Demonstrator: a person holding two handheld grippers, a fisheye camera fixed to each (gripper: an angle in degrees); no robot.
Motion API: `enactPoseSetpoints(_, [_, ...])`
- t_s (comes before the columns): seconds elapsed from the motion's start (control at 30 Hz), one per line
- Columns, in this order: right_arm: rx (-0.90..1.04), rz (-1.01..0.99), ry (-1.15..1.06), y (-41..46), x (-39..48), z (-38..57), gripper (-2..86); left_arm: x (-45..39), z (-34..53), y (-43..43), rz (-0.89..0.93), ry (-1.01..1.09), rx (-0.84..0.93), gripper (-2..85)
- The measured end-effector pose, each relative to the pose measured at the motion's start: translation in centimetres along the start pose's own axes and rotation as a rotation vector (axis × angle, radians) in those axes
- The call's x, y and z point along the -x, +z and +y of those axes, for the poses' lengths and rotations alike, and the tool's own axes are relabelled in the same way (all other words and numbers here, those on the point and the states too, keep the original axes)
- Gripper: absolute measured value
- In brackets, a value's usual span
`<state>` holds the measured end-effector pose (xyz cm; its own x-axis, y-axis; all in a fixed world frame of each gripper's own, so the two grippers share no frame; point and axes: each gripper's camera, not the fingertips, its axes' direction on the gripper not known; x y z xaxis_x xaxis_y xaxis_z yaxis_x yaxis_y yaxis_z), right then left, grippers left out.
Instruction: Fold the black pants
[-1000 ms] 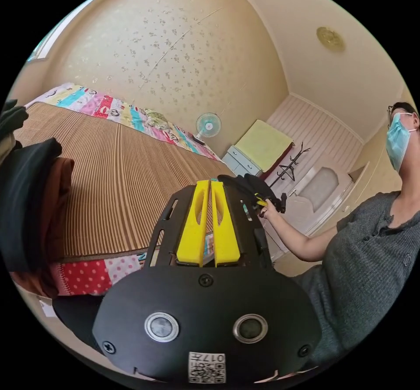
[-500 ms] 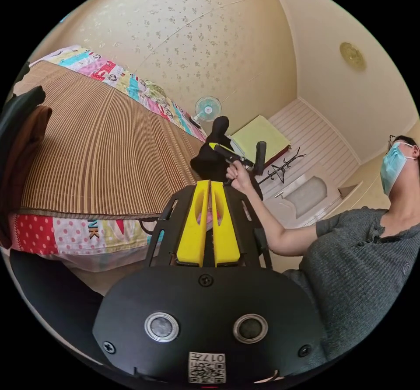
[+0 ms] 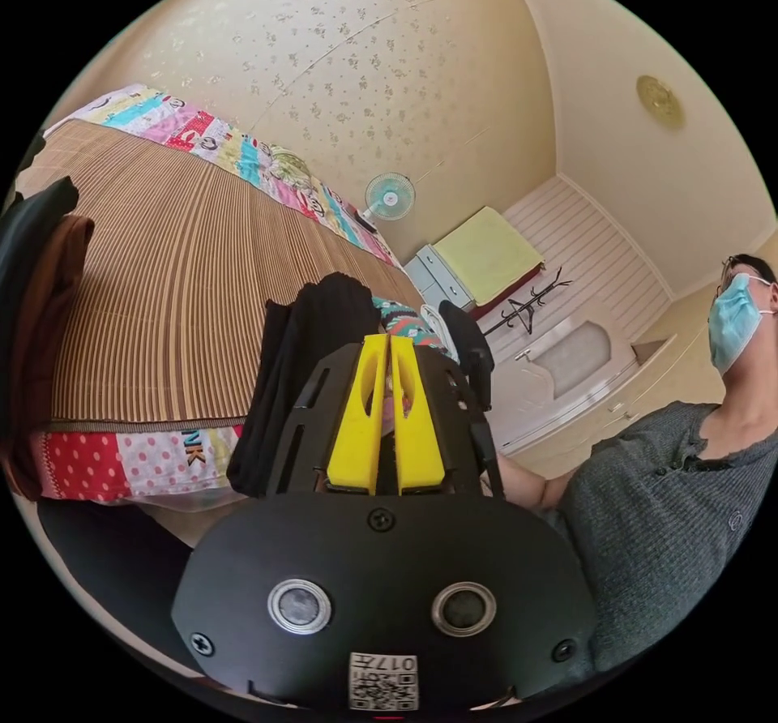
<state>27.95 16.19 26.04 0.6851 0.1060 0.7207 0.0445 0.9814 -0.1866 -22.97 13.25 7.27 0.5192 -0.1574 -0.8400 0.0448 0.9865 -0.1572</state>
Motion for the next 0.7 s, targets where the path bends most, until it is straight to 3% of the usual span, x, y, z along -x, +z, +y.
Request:
enactPoseSetpoints(0.07, [-0.102, 0.077, 0.101, -2.6, -5.9, -1.9, 9.6, -0.2, 0.5, 0.7, 0.008, -0.005, 0.015, -1.0])
enactPoseSetpoints(0.13, [-0.076, 0.175, 0.287, -3.2, -12.8, -4.5, 11.9, -0.1, 1.1, 1.7, 0.034, -0.027, 0.043, -1.0])
enactPoseSetpoints(0.27, [-0.084, 0.239, 0.474, -2.7, -18.6, -6.7, 12.1, -1.0, 1.6, 3.2, 0.038, -0.036, 0.098, -0.9])
enactPoseSetpoints(0.33, [-0.218, 0.164, 0.61, -3.6, -21.1, -5.7, 9.7, -1.5, 1.5, 3.4, -0.009, -0.034, 0.102, -0.7])
enactPoseSetpoints(0.4, [-0.226, -0.02, 0.65, -3.2, -22.6, -5.5, 7.1, -2.0, 0.7, 3.8, -0.03, -0.021, 0.109, -0.2])
enactPoseSetpoints(0.57, [-0.224, -0.309, 0.317, -5.9, -16.7, -6.2, 3.5, -2.8, -3.0, 5.8, -0.076, 0.039, 0.144, 5.6])
enactPoseSetpoints(0.7, [-0.149, -0.628, 0.093, -8.2, -6.4, -4.6, 2.8, -1.9, -7.2, 8.7, -0.093, 0.05, 0.094, 12.1])
